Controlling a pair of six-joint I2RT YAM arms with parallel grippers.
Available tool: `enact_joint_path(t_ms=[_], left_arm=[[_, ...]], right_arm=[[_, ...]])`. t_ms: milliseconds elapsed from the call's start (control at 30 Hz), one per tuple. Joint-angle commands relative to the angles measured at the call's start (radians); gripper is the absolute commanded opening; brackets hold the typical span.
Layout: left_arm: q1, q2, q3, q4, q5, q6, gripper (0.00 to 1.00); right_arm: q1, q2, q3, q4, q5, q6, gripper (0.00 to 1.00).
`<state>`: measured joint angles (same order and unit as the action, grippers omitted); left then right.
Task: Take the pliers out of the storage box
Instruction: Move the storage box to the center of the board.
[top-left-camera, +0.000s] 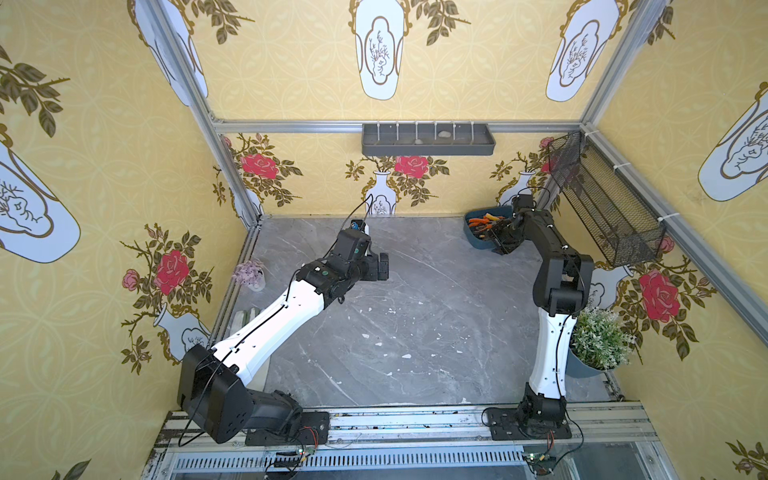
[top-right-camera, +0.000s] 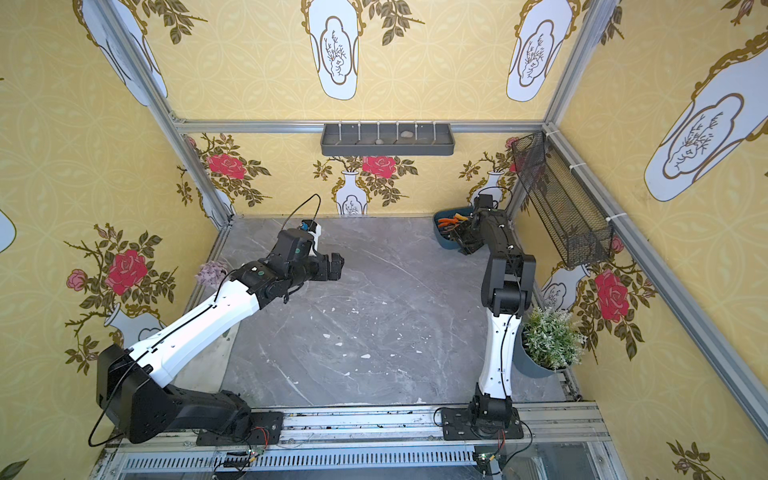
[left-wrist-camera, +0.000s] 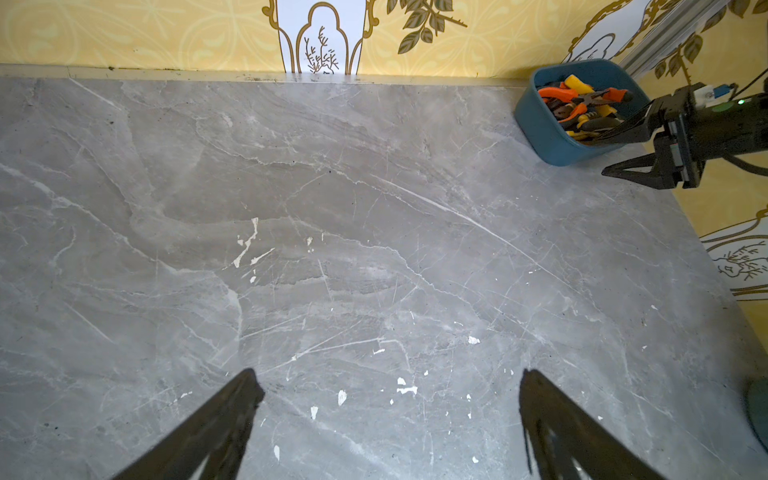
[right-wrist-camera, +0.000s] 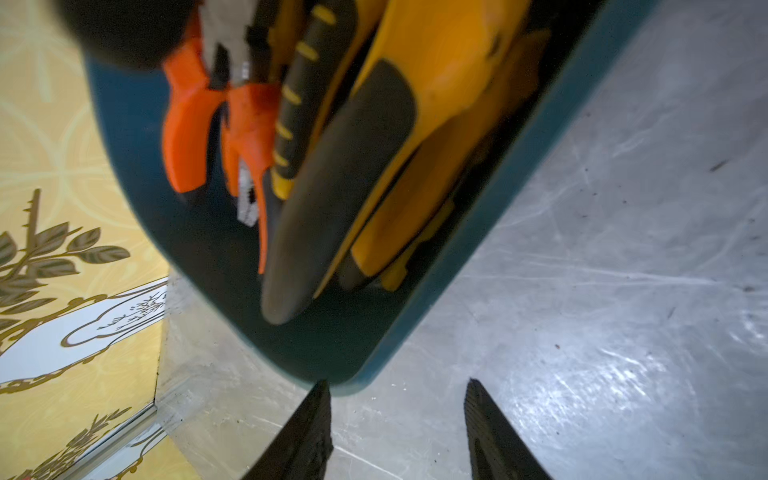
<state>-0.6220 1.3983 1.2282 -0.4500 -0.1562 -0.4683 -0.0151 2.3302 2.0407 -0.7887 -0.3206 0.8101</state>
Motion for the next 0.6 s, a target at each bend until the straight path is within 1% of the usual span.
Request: enact_joint_path(t_ms=[0,300,433,567], left_arm=[[0.002,-0.001,-0.016,0.012,0.011,0.01,0.99],[0.001,0.013,-0.021,0.015,0.023,0.035,0.99],[0.001,0.023,-0.012,0.011,0.023,0.045,0.99],[0.001,0.026,-0.014,0.017,0.022,0.047,0.99]], right_arm=[[0.003,0.02,-0.002,0.018,-0.001,0.015,0.51],[0.004,0.054,-0.007,0.052,0.022,0.028,0.51],[0.01,0.062,-0.002,0.04,0.025,0.017,0.49],[0.025,0.018,-0.069,0.069,0.055,-0.003,0.48]])
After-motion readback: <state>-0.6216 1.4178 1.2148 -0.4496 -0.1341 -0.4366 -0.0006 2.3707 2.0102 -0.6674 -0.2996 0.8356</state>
